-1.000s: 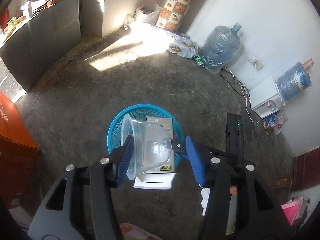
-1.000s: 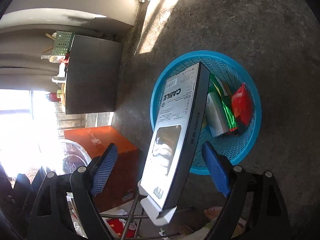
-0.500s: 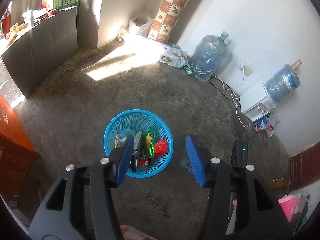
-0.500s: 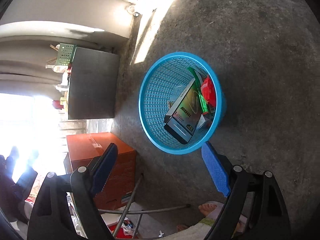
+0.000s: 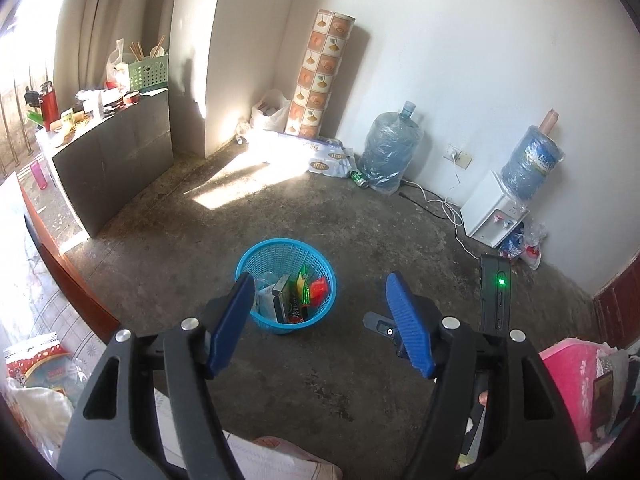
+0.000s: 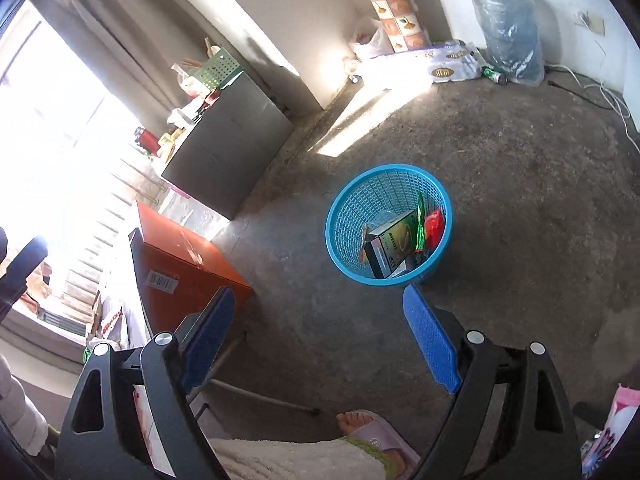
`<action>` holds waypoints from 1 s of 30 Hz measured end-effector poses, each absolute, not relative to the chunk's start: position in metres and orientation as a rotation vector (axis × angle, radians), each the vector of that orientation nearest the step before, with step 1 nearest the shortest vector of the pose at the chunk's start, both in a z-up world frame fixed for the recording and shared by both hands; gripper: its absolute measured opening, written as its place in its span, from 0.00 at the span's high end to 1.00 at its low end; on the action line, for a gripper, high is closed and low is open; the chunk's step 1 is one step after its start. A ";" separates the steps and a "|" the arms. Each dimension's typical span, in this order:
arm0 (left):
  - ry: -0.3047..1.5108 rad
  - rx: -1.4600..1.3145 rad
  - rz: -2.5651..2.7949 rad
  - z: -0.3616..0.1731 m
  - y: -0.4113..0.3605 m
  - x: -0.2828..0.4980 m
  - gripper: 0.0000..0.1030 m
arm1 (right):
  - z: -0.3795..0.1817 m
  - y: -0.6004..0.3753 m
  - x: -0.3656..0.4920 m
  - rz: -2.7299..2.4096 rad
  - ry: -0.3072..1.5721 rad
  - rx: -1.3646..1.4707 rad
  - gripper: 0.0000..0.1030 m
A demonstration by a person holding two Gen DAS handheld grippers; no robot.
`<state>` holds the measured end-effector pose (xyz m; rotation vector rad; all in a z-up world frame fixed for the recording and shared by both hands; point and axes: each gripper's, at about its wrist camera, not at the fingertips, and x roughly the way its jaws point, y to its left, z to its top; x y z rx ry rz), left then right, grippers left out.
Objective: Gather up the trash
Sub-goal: 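Move both tools back from the wastebasket to the table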
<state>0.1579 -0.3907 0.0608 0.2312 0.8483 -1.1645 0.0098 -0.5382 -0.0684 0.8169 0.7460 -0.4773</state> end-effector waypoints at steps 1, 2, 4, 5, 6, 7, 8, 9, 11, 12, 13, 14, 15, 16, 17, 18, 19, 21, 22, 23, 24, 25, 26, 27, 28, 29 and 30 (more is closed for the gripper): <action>0.835 0.228 -1.153 0.066 -0.376 0.153 0.37 | -0.056 -0.527 0.009 -0.467 0.737 0.783 0.18; 0.818 0.222 -1.142 0.072 -0.359 0.149 0.36 | -0.044 -0.517 0.009 -0.458 0.727 0.751 0.17; 0.777 0.199 -1.110 0.084 -0.324 0.142 0.33 | -0.021 -0.494 0.009 -0.442 0.703 0.683 0.15; 0.757 0.184 -1.096 0.090 -0.307 0.139 0.33 | -0.010 -0.481 0.009 -0.435 0.695 0.642 0.15; 0.742 0.165 -1.078 0.095 -0.289 0.136 0.31 | 0.000 -0.468 0.010 -0.423 0.685 0.603 0.14; 0.732 0.141 -1.052 0.100 -0.271 0.134 0.29 | 0.009 -0.456 0.011 -0.405 0.673 0.573 0.13; 0.721 0.116 -1.026 0.105 -0.253 0.133 0.24 | 0.018 -0.443 0.012 -0.388 0.666 0.544 0.13; 0.709 0.090 -1.006 0.108 -0.236 0.131 0.20 | 0.026 -0.429 0.014 -0.373 0.661 0.512 0.12; 0.669 0.064 -0.950 0.115 -0.200 0.124 0.19 | 0.041 -0.400 0.017 -0.330 0.643 0.449 0.12; 0.646 0.062 -0.913 0.117 -0.183 0.119 0.19 | 0.048 -0.384 0.019 -0.299 0.632 0.415 0.10; 0.628 0.058 -0.881 0.118 -0.164 0.113 0.19 | 0.054 -0.370 0.019 -0.266 0.622 0.383 0.08; 0.620 0.047 -0.854 0.118 -0.148 0.110 0.19 | 0.058 -0.356 0.020 -0.236 0.615 0.354 0.07; 0.619 0.030 -0.828 0.118 -0.131 0.106 0.19 | 0.062 -0.340 0.020 -0.211 0.613 0.328 0.06; 0.618 0.005 -0.800 0.117 -0.111 0.103 0.19 | 0.065 -0.327 0.021 -0.187 0.620 0.308 0.06; 0.617 -0.022 -0.772 0.117 -0.091 0.099 0.19 | 0.066 -0.316 0.021 -0.161 0.634 0.293 0.06; 0.615 -0.045 -0.745 0.115 -0.075 0.095 0.19 | 0.067 -0.304 0.020 -0.128 0.645 0.286 0.06; 0.610 -0.067 -0.717 0.113 -0.056 0.090 0.19 | 0.067 -0.294 0.019 -0.088 0.654 0.286 0.06; 0.606 -0.099 -0.647 0.108 -0.021 0.080 0.19 | 0.064 -0.276 0.017 -0.017 0.678 0.299 0.06; 0.605 -0.111 -0.605 0.105 -0.002 0.074 0.19 | 0.062 -0.269 0.016 0.013 0.693 0.310 0.06; 0.606 -0.121 -0.565 0.102 0.015 0.070 0.19 | 0.061 -0.259 0.017 0.043 0.709 0.318 0.06; 0.610 -0.129 -0.525 0.098 0.032 0.065 0.19 | 0.059 -0.253 0.017 0.073 0.722 0.326 0.06; 0.616 -0.133 -0.483 0.093 0.048 0.060 0.19 | 0.057 -0.243 0.017 0.103 0.733 0.334 0.06; 0.623 -0.136 -0.447 0.089 0.061 0.056 0.19 | 0.056 -0.233 0.017 0.135 0.747 0.339 0.06; 0.630 -0.141 -0.410 0.083 0.076 0.051 0.19 | 0.054 -0.226 0.019 0.165 0.764 0.343 0.06; 0.636 -0.149 -0.379 0.078 0.088 0.047 0.19 | 0.053 -0.217 0.020 0.194 0.781 0.347 0.06; 0.644 -0.159 -0.352 0.071 0.100 0.044 0.19 | 0.051 -0.208 0.022 0.223 0.800 0.349 0.06; 0.652 -0.168 -0.329 0.065 0.109 0.042 0.19 | 0.049 -0.201 0.025 0.250 0.820 0.348 0.06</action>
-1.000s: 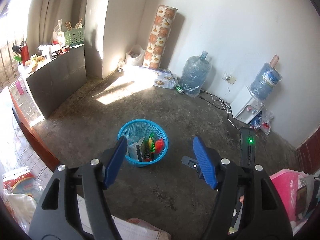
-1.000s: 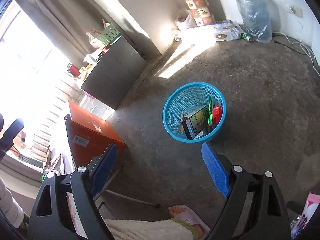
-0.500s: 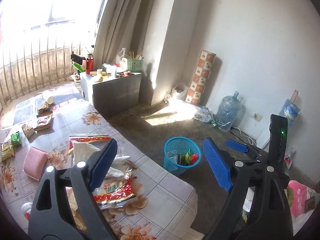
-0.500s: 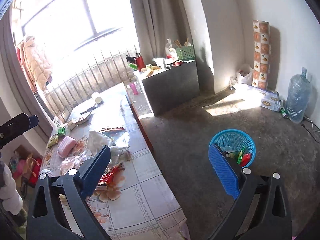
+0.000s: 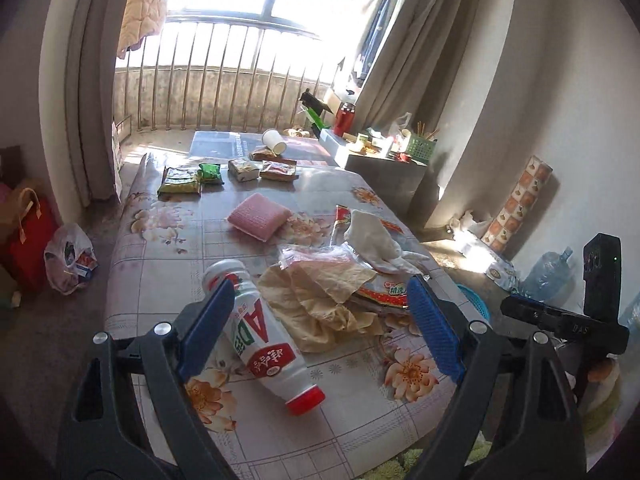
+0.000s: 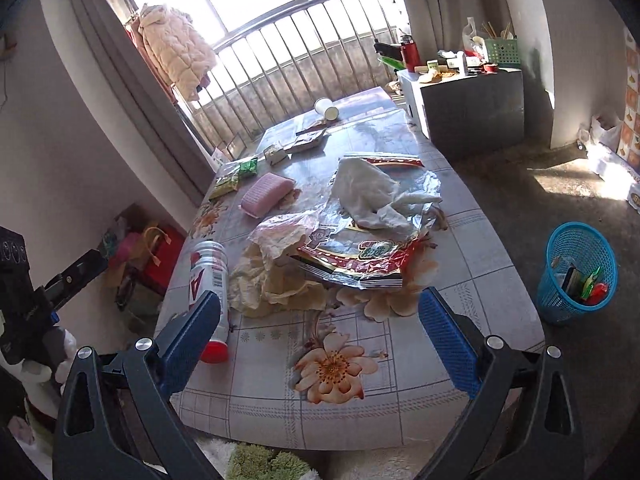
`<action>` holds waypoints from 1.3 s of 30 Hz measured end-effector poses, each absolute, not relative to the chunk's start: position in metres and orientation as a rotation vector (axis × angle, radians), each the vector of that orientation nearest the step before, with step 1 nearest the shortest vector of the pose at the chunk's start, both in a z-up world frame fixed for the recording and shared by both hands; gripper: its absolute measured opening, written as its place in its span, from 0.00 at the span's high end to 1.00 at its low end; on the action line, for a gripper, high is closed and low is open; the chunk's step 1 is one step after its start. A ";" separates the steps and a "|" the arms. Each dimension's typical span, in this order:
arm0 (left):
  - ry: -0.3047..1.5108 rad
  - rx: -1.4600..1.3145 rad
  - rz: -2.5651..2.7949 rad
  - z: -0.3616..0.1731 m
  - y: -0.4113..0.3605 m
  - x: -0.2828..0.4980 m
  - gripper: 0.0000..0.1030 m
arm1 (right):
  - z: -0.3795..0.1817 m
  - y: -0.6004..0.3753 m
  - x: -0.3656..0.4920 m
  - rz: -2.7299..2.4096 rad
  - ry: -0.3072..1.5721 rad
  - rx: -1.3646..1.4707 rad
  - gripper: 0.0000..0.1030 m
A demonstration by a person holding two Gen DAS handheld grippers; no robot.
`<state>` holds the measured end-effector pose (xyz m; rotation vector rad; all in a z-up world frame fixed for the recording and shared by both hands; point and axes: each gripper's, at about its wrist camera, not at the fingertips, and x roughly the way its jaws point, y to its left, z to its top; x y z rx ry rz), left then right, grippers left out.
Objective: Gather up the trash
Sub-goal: 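Move both tools back from the wastebasket to the table, then grasp the white strawberry drink bottle with the right tool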
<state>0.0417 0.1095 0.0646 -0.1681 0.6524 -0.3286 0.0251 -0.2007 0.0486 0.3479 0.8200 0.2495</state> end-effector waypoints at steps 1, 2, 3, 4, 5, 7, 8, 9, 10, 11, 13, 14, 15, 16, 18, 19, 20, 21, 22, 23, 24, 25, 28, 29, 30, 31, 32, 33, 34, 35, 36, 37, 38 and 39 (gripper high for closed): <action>0.663 -0.181 -0.308 0.057 0.118 0.040 0.19 | 0.047 -0.194 0.029 0.268 0.838 0.345 0.06; 0.676 -0.201 -0.289 0.050 0.128 0.038 0.19 | 0.044 -0.187 0.032 0.287 0.853 0.346 0.06; 0.689 -0.223 -0.273 0.041 0.134 0.037 0.19 | 0.042 -0.180 0.036 0.310 0.867 0.347 0.06; 0.702 -0.246 -0.259 0.033 0.141 0.037 0.19 | 0.041 -0.173 0.039 0.333 0.881 0.348 0.06; 0.719 -0.268 -0.243 0.026 0.144 0.041 0.19 | 0.038 -0.165 0.043 0.359 0.895 0.351 0.06; 0.745 -0.302 -0.212 0.012 0.155 0.043 0.19 | 0.034 -0.147 0.052 0.404 0.933 0.348 0.06; 0.756 -0.310 -0.198 0.007 0.159 0.045 0.19 | 0.032 -0.137 0.058 0.427 0.949 0.339 0.06; 0.765 -0.313 -0.182 0.002 0.164 0.045 0.19 | 0.031 -0.126 0.064 0.455 0.963 0.328 0.06; 0.771 -0.310 -0.165 -0.002 0.169 0.047 0.19 | 0.029 -0.114 0.071 0.479 0.975 0.315 0.07; 0.774 -0.306 -0.148 -0.005 0.173 0.048 0.19 | 0.027 -0.102 0.078 0.497 0.988 0.301 0.07; 0.775 -0.294 -0.110 -0.008 0.182 0.052 0.19 | 0.021 -0.076 0.093 0.536 1.014 0.275 0.07; 0.776 -0.292 -0.092 -0.010 0.187 0.054 0.19 | 0.017 -0.062 0.102 0.550 1.029 0.263 0.07; 0.780 -0.294 -0.080 -0.012 0.193 0.055 0.19 | 0.012 -0.049 0.111 0.568 1.041 0.251 0.07; 0.784 -0.297 -0.068 -0.014 0.198 0.057 0.19 | 0.006 -0.036 0.119 0.581 1.054 0.234 0.07; 0.794 -0.300 -0.047 -0.016 0.207 0.061 0.19 | -0.007 -0.012 0.134 0.574 1.080 0.180 0.09; 0.795 -0.301 -0.040 -0.016 0.212 0.063 0.19 | -0.012 -0.001 0.141 0.570 1.093 0.153 0.10; 0.794 -0.302 -0.033 -0.017 0.216 0.064 0.19 | -0.018 0.008 0.147 0.570 1.104 0.132 0.11; 0.795 -0.303 -0.025 -0.018 0.220 0.065 0.19 | -0.024 0.016 0.152 0.566 1.117 0.113 0.12; 0.795 -0.304 -0.019 -0.018 0.224 0.066 0.19 | -0.028 0.023 0.156 0.565 1.133 0.093 0.13; 0.795 -0.306 -0.013 -0.019 0.227 0.067 0.19 | -0.033 0.030 0.160 0.571 1.147 0.071 0.14; 0.796 -0.308 -0.006 -0.020 0.230 0.068 0.19 | -0.037 0.035 0.162 0.569 1.160 0.048 0.16; 0.798 -0.311 -0.001 -0.021 0.233 0.069 0.19 | -0.041 0.040 0.164 0.561 1.173 0.029 0.19; 0.804 -0.318 0.008 -0.024 0.239 0.074 0.19 | -0.052 0.049 0.164 0.579 1.217 -0.018 0.33; 0.805 -0.317 0.011 -0.025 0.240 0.077 0.19 | -0.055 0.051 0.162 0.583 1.224 -0.041 0.36; 0.805 -0.316 0.013 -0.025 0.240 0.078 0.19 | -0.057 0.052 0.159 0.593 1.230 -0.058 0.40; 0.804 -0.314 0.014 -0.025 0.240 0.080 0.19 | -0.057 0.052 0.156 0.610 1.230 -0.064 0.40; 0.805 -0.313 0.013 -0.025 0.239 0.083 0.19 | -0.057 0.052 0.152 0.625 1.230 -0.077 0.40; 0.805 -0.311 0.010 -0.025 0.239 0.085 0.19 | -0.056 0.051 0.146 0.634 1.225 -0.102 0.40; 0.805 -0.309 0.005 -0.024 0.238 0.088 0.19 | -0.055 0.050 0.140 0.641 1.213 -0.135 0.40; 0.806 -0.305 0.001 -0.024 0.236 0.090 0.19 | -0.053 0.049 0.133 0.648 1.200 -0.170 0.40; 0.809 -0.300 -0.005 -0.024 0.234 0.094 0.19 | -0.052 0.047 0.125 0.657 1.190 -0.204 0.40; 0.812 -0.295 -0.013 -0.024 0.231 0.098 0.19 | -0.051 0.044 0.118 0.665 1.182 -0.235 0.40; 0.816 -0.291 -0.021 -0.025 0.228 0.102 0.19 | -0.050 0.042 0.111 0.674 1.175 -0.265 0.40; 0.820 -0.287 -0.030 -0.025 0.224 0.106 0.19 | -0.049 0.038 0.104 0.681 1.169 -0.295 0.40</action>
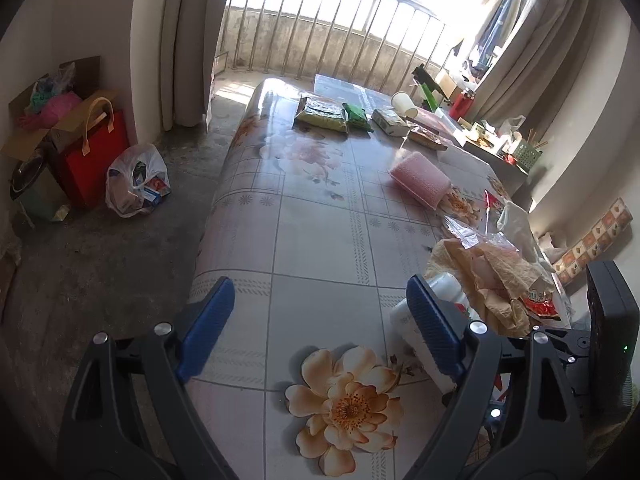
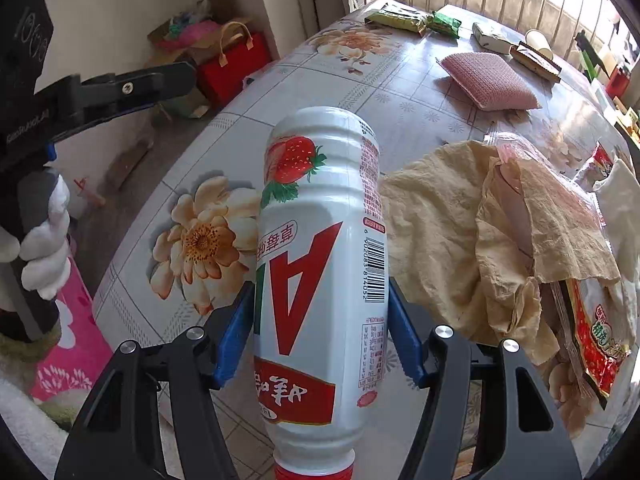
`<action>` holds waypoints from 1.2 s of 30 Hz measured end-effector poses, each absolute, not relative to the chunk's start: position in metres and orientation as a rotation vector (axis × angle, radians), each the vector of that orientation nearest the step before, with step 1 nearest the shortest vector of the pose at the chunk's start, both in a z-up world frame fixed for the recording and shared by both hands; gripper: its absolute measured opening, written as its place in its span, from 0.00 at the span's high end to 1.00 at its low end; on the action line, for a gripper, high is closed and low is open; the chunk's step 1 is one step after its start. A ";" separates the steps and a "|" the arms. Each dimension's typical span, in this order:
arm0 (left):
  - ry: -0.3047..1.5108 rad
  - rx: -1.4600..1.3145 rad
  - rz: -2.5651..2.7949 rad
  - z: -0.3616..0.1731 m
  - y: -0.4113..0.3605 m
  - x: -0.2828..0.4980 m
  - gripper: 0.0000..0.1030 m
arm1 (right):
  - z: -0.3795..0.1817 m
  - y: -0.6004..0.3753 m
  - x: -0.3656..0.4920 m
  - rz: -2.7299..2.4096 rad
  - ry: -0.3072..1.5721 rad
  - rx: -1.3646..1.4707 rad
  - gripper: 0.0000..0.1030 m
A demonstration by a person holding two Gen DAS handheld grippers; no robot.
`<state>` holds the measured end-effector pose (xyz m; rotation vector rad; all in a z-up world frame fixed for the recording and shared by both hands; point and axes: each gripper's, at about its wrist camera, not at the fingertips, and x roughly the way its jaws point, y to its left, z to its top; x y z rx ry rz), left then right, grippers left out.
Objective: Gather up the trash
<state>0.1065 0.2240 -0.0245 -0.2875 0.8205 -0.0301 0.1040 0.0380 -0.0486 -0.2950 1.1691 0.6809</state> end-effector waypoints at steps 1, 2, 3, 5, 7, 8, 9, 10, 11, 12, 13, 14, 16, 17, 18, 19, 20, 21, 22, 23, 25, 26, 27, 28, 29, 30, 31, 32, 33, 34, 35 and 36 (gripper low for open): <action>0.822 -0.284 -0.046 -0.024 0.219 0.111 0.19 | -0.047 0.034 0.096 0.684 1.162 -0.327 0.40; 0.821 -0.277 -0.064 -0.024 0.214 0.115 0.19 | -0.046 0.028 0.089 0.688 1.154 -0.359 0.40; 0.822 -0.267 -0.079 -0.024 0.208 0.121 0.19 | -0.045 0.022 0.081 0.691 1.146 -0.387 0.40; 0.830 -0.255 -0.120 -0.026 0.193 0.131 0.19 | -0.044 0.006 0.066 0.691 1.142 -0.432 0.40; 0.843 -0.254 -0.171 -0.029 0.176 0.140 0.19 | -0.043 -0.015 0.054 0.680 1.152 -0.446 0.40; 0.852 -0.255 -0.196 -0.031 0.166 0.144 0.19 | -0.042 -0.026 0.050 0.664 1.160 -0.446 0.40; 0.862 -0.254 -0.222 -0.033 0.156 0.149 0.19 | -0.042 -0.037 0.045 0.642 1.169 -0.446 0.40; 0.869 -0.253 -0.248 -0.035 0.146 0.153 0.19 | -0.041 -0.049 0.041 0.617 1.175 -0.443 0.40; 0.873 -0.252 -0.270 -0.037 0.136 0.158 0.19 | -0.040 -0.060 0.037 0.593 1.184 -0.437 0.40; 0.879 -0.252 -0.291 -0.038 0.127 0.162 0.19 | -0.040 -0.071 0.034 0.574 1.191 -0.424 0.40; 0.883 -0.248 -0.305 -0.039 0.118 0.167 0.19 | -0.039 -0.082 0.031 0.553 1.199 -0.404 0.40; 0.879 -0.240 -0.318 -0.038 0.109 0.171 0.20 | -0.039 -0.094 0.027 0.533 1.208 -0.378 0.40; 0.864 -0.195 -0.350 -0.035 0.091 0.177 0.24 | -0.038 -0.116 0.023 0.491 1.225 -0.314 0.40; 0.854 -0.163 -0.360 -0.033 0.082 0.179 0.26 | -0.038 -0.126 0.020 0.467 1.231 -0.282 0.40; 0.841 -0.132 -0.374 -0.031 0.074 0.180 0.28 | -0.037 -0.137 0.019 0.445 1.236 -0.246 0.40; 0.828 -0.097 -0.389 -0.028 0.066 0.182 0.29 | -0.037 -0.148 0.019 0.423 1.242 -0.204 0.40; 0.815 -0.061 -0.398 -0.025 0.058 0.183 0.31 | -0.038 -0.159 0.020 0.402 1.248 -0.156 0.40; 0.802 -0.024 -0.406 -0.023 0.050 0.185 0.33 | -0.038 -0.170 0.021 0.382 1.251 -0.106 0.40; 0.791 0.009 -0.418 -0.021 0.042 0.187 0.34 | -0.038 -0.180 0.022 0.363 1.252 -0.055 0.40; 0.783 0.041 -0.430 -0.020 0.035 0.189 0.35 | -0.039 -0.190 0.024 0.346 1.253 -0.004 0.40; 0.788 0.107 -0.443 -0.022 0.021 0.197 0.39 | -0.042 -0.205 0.026 0.326 1.253 0.090 0.40; 0.798 0.148 -0.445 -0.025 0.013 0.202 0.42 | -0.044 -0.210 0.029 0.323 1.255 0.134 0.40; 0.810 0.192 -0.447 -0.029 0.007 0.206 0.43 | -0.046 -0.213 0.031 0.325 1.254 0.169 0.40; 0.821 0.243 -0.444 -0.035 0.002 0.211 0.43 | -0.047 -0.215 0.030 0.325 1.254 0.189 0.41; 0.831 0.296 -0.439 -0.040 -0.004 0.214 0.44 | -0.047 -0.216 0.029 0.328 1.254 0.206 0.41; 0.844 0.352 -0.438 -0.047 -0.009 0.217 0.44 | -0.049 -0.216 0.030 0.331 1.252 0.215 0.41; 0.857 0.402 -0.436 -0.053 -0.015 0.220 0.44 | -0.049 -0.216 0.028 0.336 1.251 0.222 0.41; 0.867 0.449 -0.427 -0.059 -0.019 0.223 0.44 | -0.049 -0.216 0.028 0.340 1.252 0.230 0.41; 0.877 0.485 -0.420 -0.065 -0.023 0.226 0.44 | -0.051 -0.216 0.030 0.343 1.254 0.237 0.41; 0.882 0.509 -0.416 -0.069 -0.026 0.228 0.43 | -0.052 -0.216 0.030 0.343 1.260 0.243 0.41; 0.874 0.517 -0.413 -0.070 -0.028 0.230 0.43 | -0.053 -0.217 0.030 0.343 1.260 0.246 0.41; 0.870 0.520 -0.411 -0.070 -0.029 0.232 0.44 | -0.053 -0.217 0.030 0.345 1.258 0.245 0.41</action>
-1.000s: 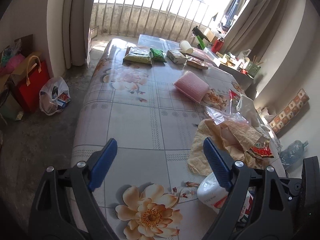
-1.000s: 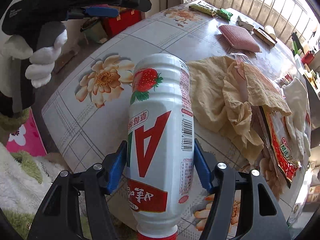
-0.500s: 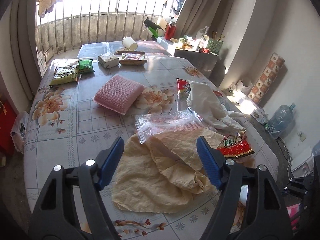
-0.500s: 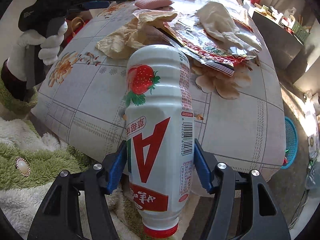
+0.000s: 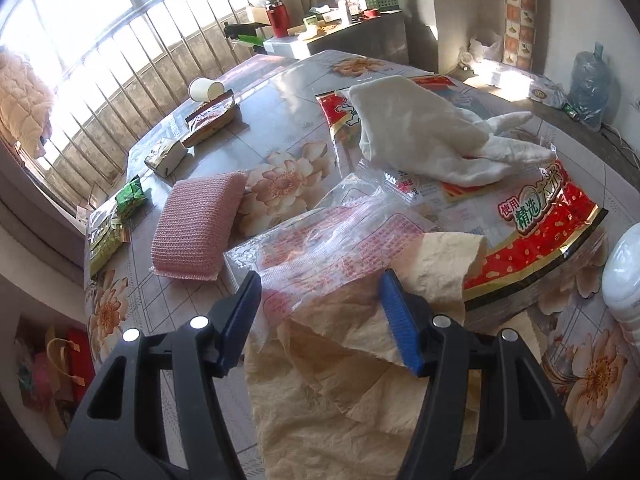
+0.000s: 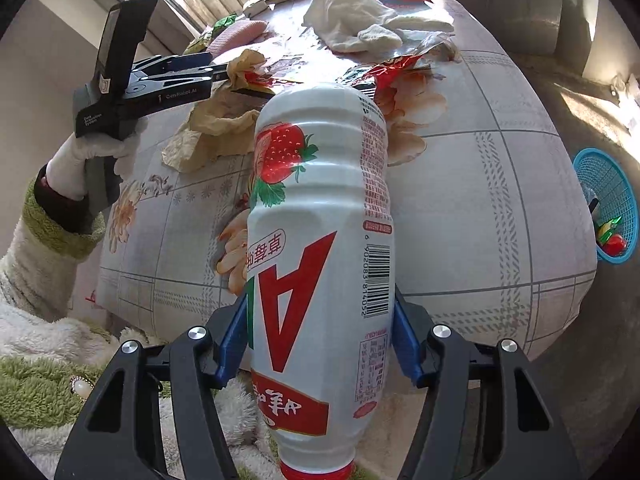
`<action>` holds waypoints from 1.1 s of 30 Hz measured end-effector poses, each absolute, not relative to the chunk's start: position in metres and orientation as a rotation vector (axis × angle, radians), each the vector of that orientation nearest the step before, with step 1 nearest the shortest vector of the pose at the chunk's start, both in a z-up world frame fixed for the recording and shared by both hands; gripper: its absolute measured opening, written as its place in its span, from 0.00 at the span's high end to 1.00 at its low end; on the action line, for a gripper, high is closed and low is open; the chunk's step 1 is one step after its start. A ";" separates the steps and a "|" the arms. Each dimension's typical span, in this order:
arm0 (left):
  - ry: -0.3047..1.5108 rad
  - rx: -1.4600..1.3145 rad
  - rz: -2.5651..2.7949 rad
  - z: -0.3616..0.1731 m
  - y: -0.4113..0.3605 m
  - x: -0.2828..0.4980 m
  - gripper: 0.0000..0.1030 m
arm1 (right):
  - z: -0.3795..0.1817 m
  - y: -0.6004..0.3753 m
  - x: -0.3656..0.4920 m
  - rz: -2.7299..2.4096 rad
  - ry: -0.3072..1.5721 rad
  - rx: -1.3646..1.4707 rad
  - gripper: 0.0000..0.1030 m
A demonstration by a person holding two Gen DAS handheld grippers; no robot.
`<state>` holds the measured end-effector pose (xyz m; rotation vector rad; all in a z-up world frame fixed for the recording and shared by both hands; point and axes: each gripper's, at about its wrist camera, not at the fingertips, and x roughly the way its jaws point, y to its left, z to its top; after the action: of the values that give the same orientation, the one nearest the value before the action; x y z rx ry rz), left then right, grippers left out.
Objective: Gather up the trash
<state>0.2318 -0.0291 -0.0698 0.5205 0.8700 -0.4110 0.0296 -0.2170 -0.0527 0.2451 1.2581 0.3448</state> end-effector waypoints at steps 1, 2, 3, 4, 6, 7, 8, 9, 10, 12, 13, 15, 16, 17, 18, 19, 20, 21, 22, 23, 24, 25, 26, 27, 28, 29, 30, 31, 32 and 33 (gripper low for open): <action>0.868 0.523 -0.410 -0.069 -0.030 0.233 0.44 | -0.052 -0.217 0.029 0.346 1.257 0.243 0.41; 0.868 0.521 -0.411 -0.068 -0.030 0.235 0.48 | -0.052 -0.216 0.030 0.346 1.256 0.240 0.41; 0.872 0.517 -0.413 -0.068 -0.030 0.236 0.55 | -0.053 -0.215 0.030 0.345 1.254 0.239 0.41; 0.879 0.509 -0.417 -0.068 -0.030 0.238 0.58 | -0.052 -0.215 0.031 0.346 1.253 0.238 0.41; 0.891 0.490 -0.430 -0.068 -0.029 0.240 0.69 | -0.053 -0.215 0.031 0.347 1.250 0.239 0.41; 0.898 0.482 -0.436 -0.069 -0.029 0.242 0.72 | -0.052 -0.216 0.031 0.348 1.249 0.241 0.41; 0.902 0.475 -0.440 -0.069 -0.028 0.242 0.76 | -0.053 -0.216 0.031 0.348 1.248 0.243 0.41; 0.902 0.468 -0.444 -0.068 -0.027 0.242 0.82 | -0.053 -0.216 0.030 0.348 1.247 0.243 0.41; 0.901 0.459 -0.448 -0.066 -0.027 0.242 0.84 | -0.052 -0.216 0.030 0.347 1.246 0.243 0.41; 0.893 0.432 -0.450 -0.062 -0.023 0.242 0.90 | -0.052 -0.217 0.029 0.344 1.243 0.246 0.41; 0.889 0.413 -0.449 -0.059 -0.020 0.242 0.90 | -0.052 -0.217 0.029 0.342 1.241 0.248 0.41; 0.881 0.372 -0.445 -0.053 -0.012 0.243 0.92 | -0.052 -0.217 0.029 0.338 1.237 0.251 0.41; 0.878 0.354 -0.440 -0.050 -0.009 0.244 0.93 | -0.052 -0.218 0.029 0.337 1.236 0.253 0.41; 0.875 0.333 -0.435 -0.048 -0.005 0.244 0.96 | -0.052 -0.218 0.030 0.335 1.235 0.255 0.41; 0.874 0.312 -0.431 -0.045 -0.001 0.246 0.97 | -0.052 -0.218 0.030 0.334 1.234 0.257 0.41; 0.873 0.290 -0.428 -0.043 0.002 0.246 0.98 | -0.052 -0.218 0.031 0.333 1.233 0.257 0.41; 0.870 0.270 -0.426 -0.041 0.006 0.247 0.99 | -0.051 -0.218 0.031 0.332 1.232 0.255 0.41; 0.866 0.254 -0.425 -0.039 0.010 0.247 0.99 | -0.051 -0.217 0.030 0.331 1.230 0.254 0.41; 0.863 0.240 -0.425 -0.036 0.013 0.247 0.99 | -0.051 -0.217 0.030 0.329 1.228 0.255 0.41; 0.860 0.224 -0.426 -0.034 0.017 0.247 0.99 | -0.051 -0.217 0.030 0.327 1.227 0.256 0.41; 0.858 0.205 -0.426 -0.031 0.021 0.246 0.99 | -0.051 -0.217 0.030 0.325 1.225 0.257 0.41; 0.859 0.184 -0.421 -0.030 0.025 0.246 0.98 | -0.051 -0.217 0.029 0.323 1.223 0.259 0.41; 0.867 0.166 -0.411 -0.029 0.030 0.247 0.90 | -0.051 -0.217 0.029 0.321 1.221 0.262 0.41; 0.876 0.146 -0.393 -0.030 0.035 0.248 0.74 | -0.052 -0.217 0.029 0.319 1.221 0.265 0.41; 0.886 0.118 -0.369 -0.031 0.042 0.250 0.60 | -0.052 -0.217 0.029 0.318 1.221 0.267 0.41; 0.894 0.080 -0.350 -0.031 0.050 0.252 0.58 | -0.052 -0.217 0.029 0.317 1.220 0.266 0.41; 0.908 0.034 -0.339 -0.033 0.058 0.256 0.58 | -0.052 -0.217 0.029 0.316 1.221 0.265 0.41; 0.925 -0.021 -0.329 -0.034 0.068 0.262 0.56 | -0.052 -0.217 0.029 0.316 1.222 0.265 0.41; 0.936 -0.074 -0.309 -0.035 0.077 0.268 0.54 | -0.051 -0.217 0.029 0.315 1.223 0.265 0.41; 0.937 -0.117 -0.286 -0.036 0.085 0.275 0.49 | -0.051 -0.217 0.029 0.314 1.225 0.264 0.41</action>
<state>0.2748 0.0852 -0.0356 -0.1172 0.9371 -0.2855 0.0293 -0.2167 -0.0513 0.2638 1.2248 0.3144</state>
